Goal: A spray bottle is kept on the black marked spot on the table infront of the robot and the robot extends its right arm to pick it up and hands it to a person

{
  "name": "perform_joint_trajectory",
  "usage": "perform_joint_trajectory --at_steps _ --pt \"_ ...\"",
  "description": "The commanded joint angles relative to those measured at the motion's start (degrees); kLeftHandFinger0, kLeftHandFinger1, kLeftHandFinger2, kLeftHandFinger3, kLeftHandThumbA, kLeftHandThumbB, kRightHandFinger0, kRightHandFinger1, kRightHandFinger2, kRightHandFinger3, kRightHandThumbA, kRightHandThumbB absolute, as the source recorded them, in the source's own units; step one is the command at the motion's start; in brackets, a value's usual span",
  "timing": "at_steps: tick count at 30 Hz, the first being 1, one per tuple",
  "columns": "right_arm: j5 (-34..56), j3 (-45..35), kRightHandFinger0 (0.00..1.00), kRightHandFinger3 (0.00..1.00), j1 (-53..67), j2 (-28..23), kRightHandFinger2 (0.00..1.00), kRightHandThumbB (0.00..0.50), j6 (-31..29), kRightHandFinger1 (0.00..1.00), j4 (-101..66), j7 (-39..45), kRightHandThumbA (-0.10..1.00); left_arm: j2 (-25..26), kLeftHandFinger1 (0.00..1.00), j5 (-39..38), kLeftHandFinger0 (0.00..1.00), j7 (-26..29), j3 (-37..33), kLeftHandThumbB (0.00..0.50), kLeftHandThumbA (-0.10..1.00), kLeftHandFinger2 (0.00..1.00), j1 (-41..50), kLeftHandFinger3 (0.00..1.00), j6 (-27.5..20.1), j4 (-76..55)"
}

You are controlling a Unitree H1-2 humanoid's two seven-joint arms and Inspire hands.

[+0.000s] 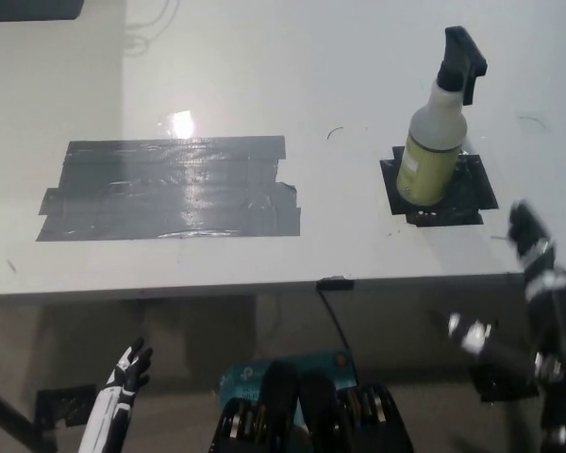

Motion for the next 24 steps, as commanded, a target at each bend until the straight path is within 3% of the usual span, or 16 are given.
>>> perform_joint_trajectory --at_steps 1,5,6,7,11,17,20,22,24 --pt "-0.73 -2.72 1.0 1.0 -8.11 -1.75 1.0 0.283 3.95 1.0 5.64 -1.73 1.0 0.48 1.0 0.73 1.0 1.07 0.35 0.359 1.0 1.0 -0.89 1.0 -2.48 -0.5" --pt "-0.8 -4.02 1.0 1.0 -14.04 -2.29 1.0 0.258 5.88 1.0 13.93 -2.72 1.0 0.24 1.0 0.24 1.0 0.74 0.42 0.345 1.0 1.0 -1.0 1.0 -1.49 -0.95" --pt "-1.02 -4.14 1.0 1.0 -14.76 -2.34 1.0 0.212 5.91 1.0 15.31 -2.87 1.0 0.22 1.0 0.12 1.0 0.7 0.45 0.344 1.0 1.0 -0.87 1.0 -1.66 -0.83" --pt "-0.8 -4.43 1.0 1.0 -16.16 -2.3 1.0 0.279 6.37 1.0 17.78 -3.08 1.0 0.35 1.0 0.32 1.0 0.71 0.44 0.337 1.0 1.0 -0.71 1.0 -1.87 -0.84" --pt "-0.53 -4.93 1.0 1.0 -20.9 -2.39 1.0 0.315 6.88 1.0 26.05 -3.74 1.0 0.65 1.0 0.94 1.0 0.81 0.35 0.351 1.0 1.0 -0.71 1.0 -2.47 -0.72" --pt "0.79 -5.38 1.0 1.0 -27.72 -2.38 1.0 0.3 7.71 1.0 36.54 -3.67 1.0 0.05 1.0 0.31 1.0 0.68 0.27 0.349 1.0 1.0 -0.58 1.0 -2.41 -0.85" --pt "0.7 -5.38 1.0 1.0 -30.83 -2.4 1.0 0.345 7.21 1.0 40.91 -4.12 1.0 -0.12 1.0 0.27 1.0 0.71 0.25 0.343 1.0 1.0 -0.71 1.0 -2.4 -0.7" --pt "0.78 -5.47 1.0 1.0 -33.05 -2.3 1.0 0.404 6.73 1.0 44.03 -4.6 1.0 -0.14 1.0 0.33 1.0 0.77 0.25 0.341 1.0 1.0 -0.98 1.0 -2.52 -0.5" --pt "0.14 -4.97 1.0 1.0 -34.28 -1.96 1.0 0.394 7.4 1.0 44.6 -4.97 1.0 -0.12 1.0 0.49 1.0 0.9 0.26 0.331 1.0 1.0 -1.06 1.0 -2.9 -0.26"
